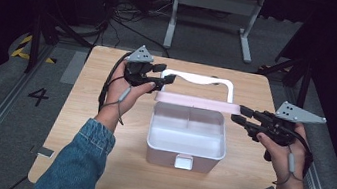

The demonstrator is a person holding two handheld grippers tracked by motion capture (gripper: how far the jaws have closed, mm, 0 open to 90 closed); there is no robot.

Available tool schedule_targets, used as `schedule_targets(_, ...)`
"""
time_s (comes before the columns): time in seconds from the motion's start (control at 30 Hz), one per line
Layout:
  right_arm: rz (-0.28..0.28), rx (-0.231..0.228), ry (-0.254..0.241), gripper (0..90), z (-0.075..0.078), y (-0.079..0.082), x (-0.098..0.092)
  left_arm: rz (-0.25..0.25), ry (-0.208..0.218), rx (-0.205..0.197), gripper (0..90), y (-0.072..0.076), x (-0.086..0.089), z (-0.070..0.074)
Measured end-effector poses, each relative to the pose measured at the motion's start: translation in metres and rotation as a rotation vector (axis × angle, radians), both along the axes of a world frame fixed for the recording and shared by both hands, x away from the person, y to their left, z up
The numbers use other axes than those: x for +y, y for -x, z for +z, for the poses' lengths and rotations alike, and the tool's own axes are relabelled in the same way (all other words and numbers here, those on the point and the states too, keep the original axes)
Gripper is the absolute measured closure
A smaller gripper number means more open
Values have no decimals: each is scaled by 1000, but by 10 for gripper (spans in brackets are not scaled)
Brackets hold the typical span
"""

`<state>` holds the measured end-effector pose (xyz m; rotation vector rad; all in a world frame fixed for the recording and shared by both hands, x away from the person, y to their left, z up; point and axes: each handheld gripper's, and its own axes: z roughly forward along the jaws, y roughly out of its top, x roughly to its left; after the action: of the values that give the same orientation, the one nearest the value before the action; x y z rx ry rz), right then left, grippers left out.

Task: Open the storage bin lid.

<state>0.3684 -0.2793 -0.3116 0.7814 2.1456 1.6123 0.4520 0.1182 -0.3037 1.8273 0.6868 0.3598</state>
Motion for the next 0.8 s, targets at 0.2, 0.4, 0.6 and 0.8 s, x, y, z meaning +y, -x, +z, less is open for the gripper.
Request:
schedule_targets(0.2,-2,4,-10,634,0,0,-1,9,-38,-51,422,20,19,10)
schedule_targets(0.4,-1,4,-11,636,0,0,-1,7,-85,-99,413,45,40,13)
schedule_targets(0.6,-4,6,-15,638,0,0,0,-29,-96,-114,406,69,49,5)
schedule_targets(0.8,-8,7,-18,634,-1,-1,0,-63,-102,-73,403,79,48,-5)
